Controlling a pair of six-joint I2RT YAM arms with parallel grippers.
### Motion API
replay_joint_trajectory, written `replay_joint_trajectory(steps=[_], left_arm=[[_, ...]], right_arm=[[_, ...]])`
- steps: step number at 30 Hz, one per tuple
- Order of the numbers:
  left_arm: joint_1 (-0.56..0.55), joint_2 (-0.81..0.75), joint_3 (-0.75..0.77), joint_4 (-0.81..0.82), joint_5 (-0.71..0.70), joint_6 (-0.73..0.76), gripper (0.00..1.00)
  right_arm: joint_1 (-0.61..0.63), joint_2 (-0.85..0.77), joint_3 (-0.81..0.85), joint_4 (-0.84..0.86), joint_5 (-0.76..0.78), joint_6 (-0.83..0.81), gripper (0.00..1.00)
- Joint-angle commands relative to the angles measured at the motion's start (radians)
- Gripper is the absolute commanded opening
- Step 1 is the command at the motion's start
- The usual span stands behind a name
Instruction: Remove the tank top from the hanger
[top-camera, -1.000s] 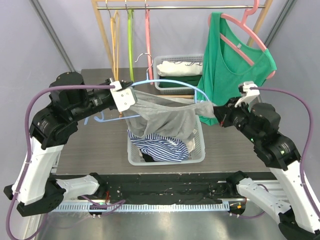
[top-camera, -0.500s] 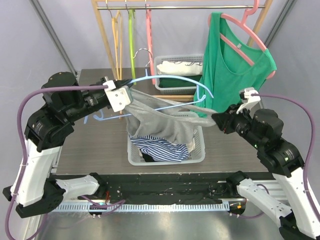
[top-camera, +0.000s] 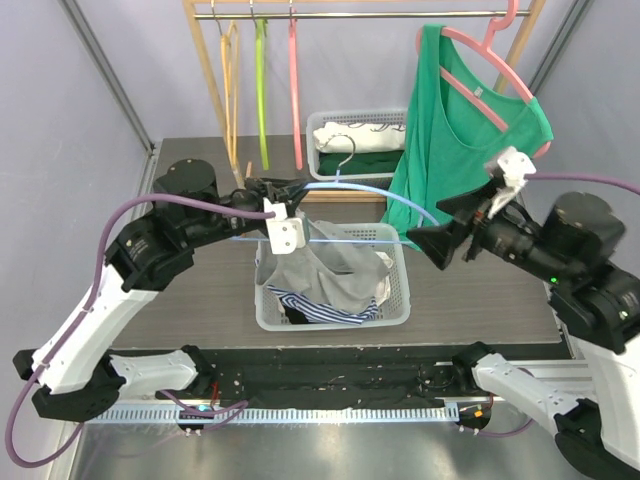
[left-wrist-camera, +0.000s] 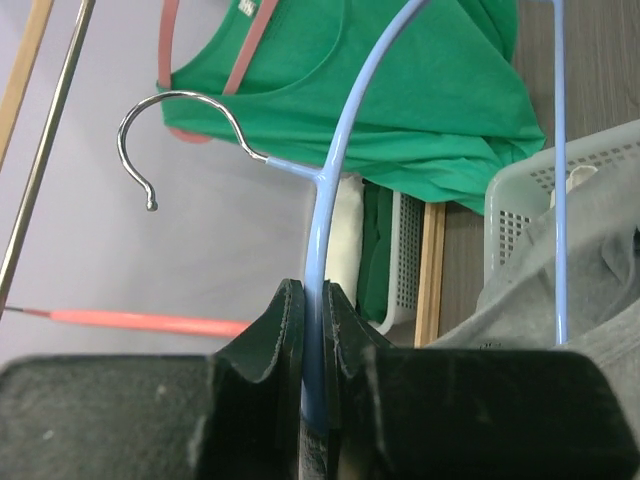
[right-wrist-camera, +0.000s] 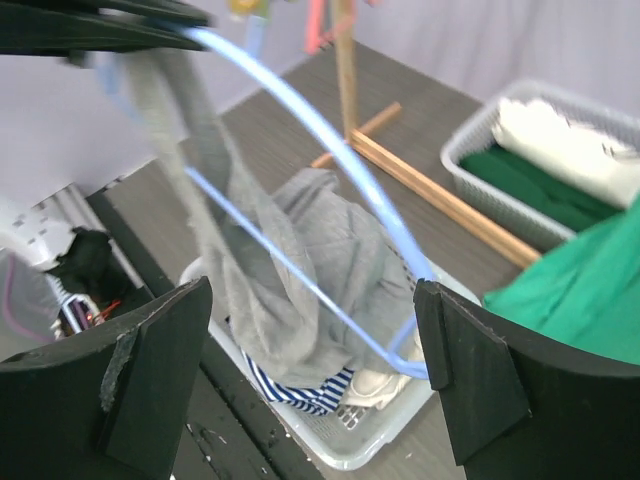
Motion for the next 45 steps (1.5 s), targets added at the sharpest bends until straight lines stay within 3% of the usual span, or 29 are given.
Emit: replay_joint_trajectory(steps=[1,7,14,25,28,32,39,42,43,45], left_arm=[[-0.018,-0.020,0.008,0.199,-0.017,0.074,0.00],[-0.022,-0.037,0.002,0.207,0.003,0.083,0.00],[-0.036,-0.104,-0.045,0.096,0.151,0.131,0.00],[-0.053,-0.138,-0.084,0.087,0.178,0.152,0.00],[-0.059,-0.133,-0.081,0.090,0.178,0.172,0.00],[-0.061,-0.114,-0.078,0.115,0.165,0.171,0.00],[-0.064,-0.104,-0.078,0.178,0.158,0.193,0.00],[-0.064,-0.106,-0.075,0.184,0.147,0.198,0.00],[-0.064,-0.104,-0.076,0.191,0.144,0.197,0.00],[-0.064,-0.107,-0.078,0.201,0.127,0.183,0.00]], right_arm=[[0.008,-0.028,0.081,-0.055,-0.190,-0.121,0.91],[0.008,0.000,0.068,0.013,-0.147,-0.204,0.93],[0.006,0.109,0.135,0.047,-0.219,-0.282,0.93],[0.008,0.147,0.123,0.073,-0.359,-0.251,0.87],[0.006,0.158,0.103,0.073,-0.406,-0.232,0.80],[0.006,0.173,0.078,0.071,-0.457,-0.195,0.63],[0.008,0.152,0.029,0.076,-0.451,-0.170,0.54],[0.008,0.138,0.023,0.085,-0.440,-0.156,0.34],[0.009,0.137,0.022,0.088,-0.437,-0.155,0.14],[0.008,0.114,0.012,0.115,-0.404,-0.138,0.01]])
